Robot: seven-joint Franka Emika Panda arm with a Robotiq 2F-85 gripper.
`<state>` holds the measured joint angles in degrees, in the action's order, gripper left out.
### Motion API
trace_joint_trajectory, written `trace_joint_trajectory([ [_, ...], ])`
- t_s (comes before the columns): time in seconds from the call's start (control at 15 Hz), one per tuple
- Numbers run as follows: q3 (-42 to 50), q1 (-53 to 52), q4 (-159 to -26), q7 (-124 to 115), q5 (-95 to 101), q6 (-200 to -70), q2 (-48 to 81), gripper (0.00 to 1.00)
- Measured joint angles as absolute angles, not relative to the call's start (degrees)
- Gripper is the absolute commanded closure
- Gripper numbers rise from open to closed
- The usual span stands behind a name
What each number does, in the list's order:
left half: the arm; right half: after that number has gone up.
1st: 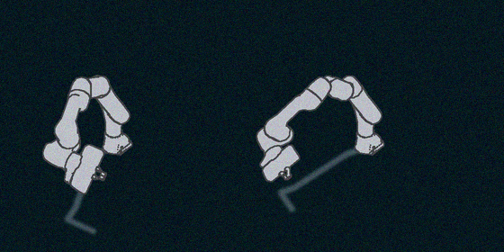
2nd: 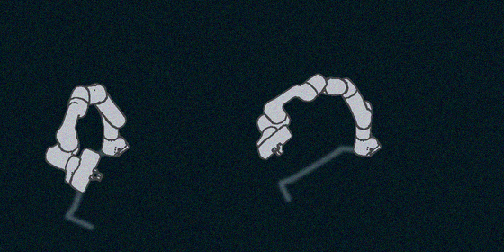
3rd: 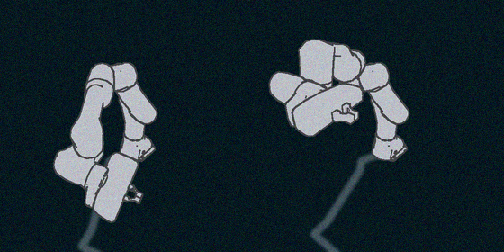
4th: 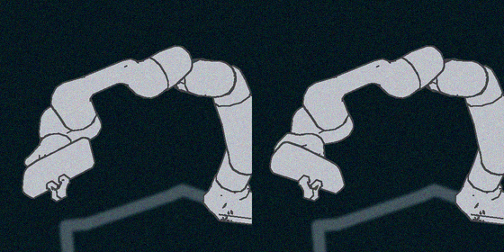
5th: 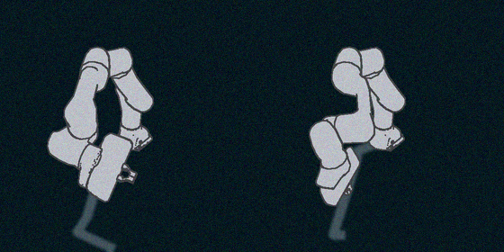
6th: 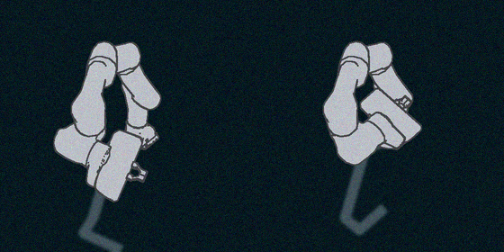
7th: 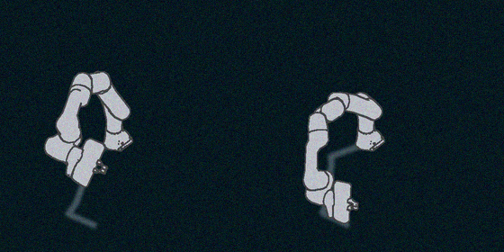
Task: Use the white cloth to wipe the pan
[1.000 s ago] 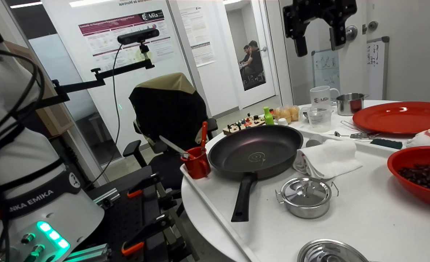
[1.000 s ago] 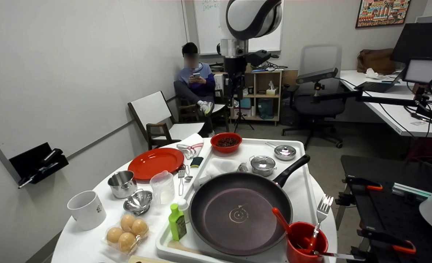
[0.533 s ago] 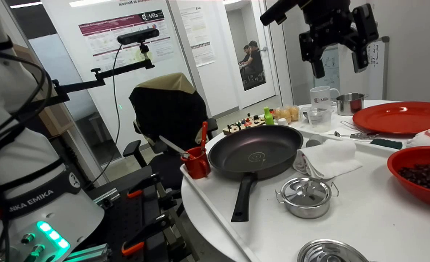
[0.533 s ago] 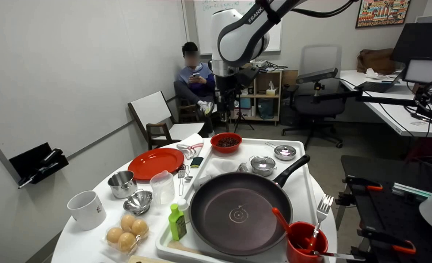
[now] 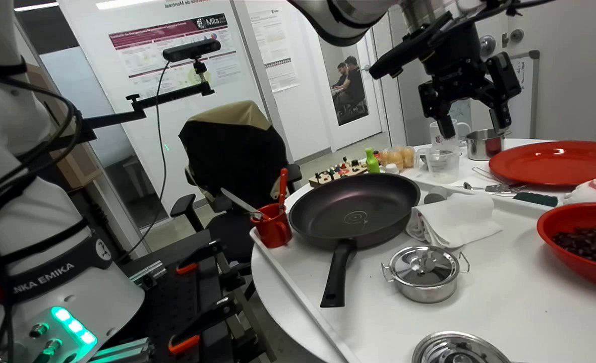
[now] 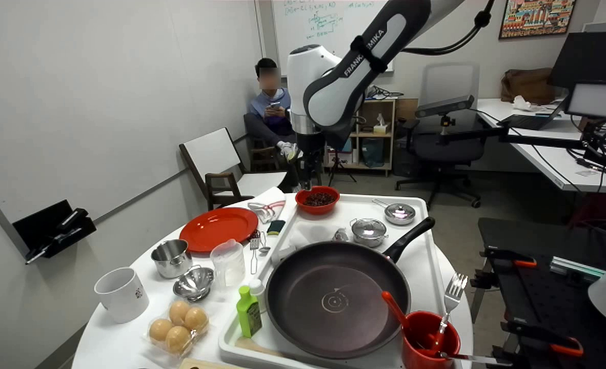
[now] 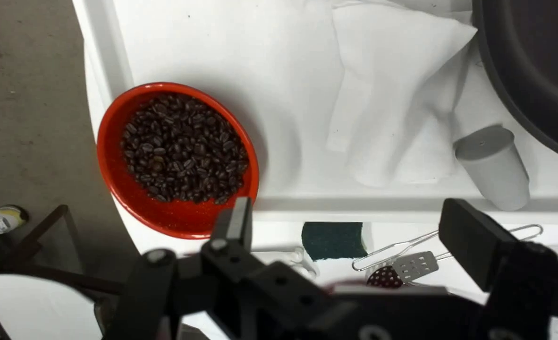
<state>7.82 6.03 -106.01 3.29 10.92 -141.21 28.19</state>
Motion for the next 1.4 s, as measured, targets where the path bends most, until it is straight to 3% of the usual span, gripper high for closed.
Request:
trace_joint_trajectory([
  [1.4, 5.64, 5.51, -111.25, 1.88, 11.58, -146.24, 34.08, 0.0],
])
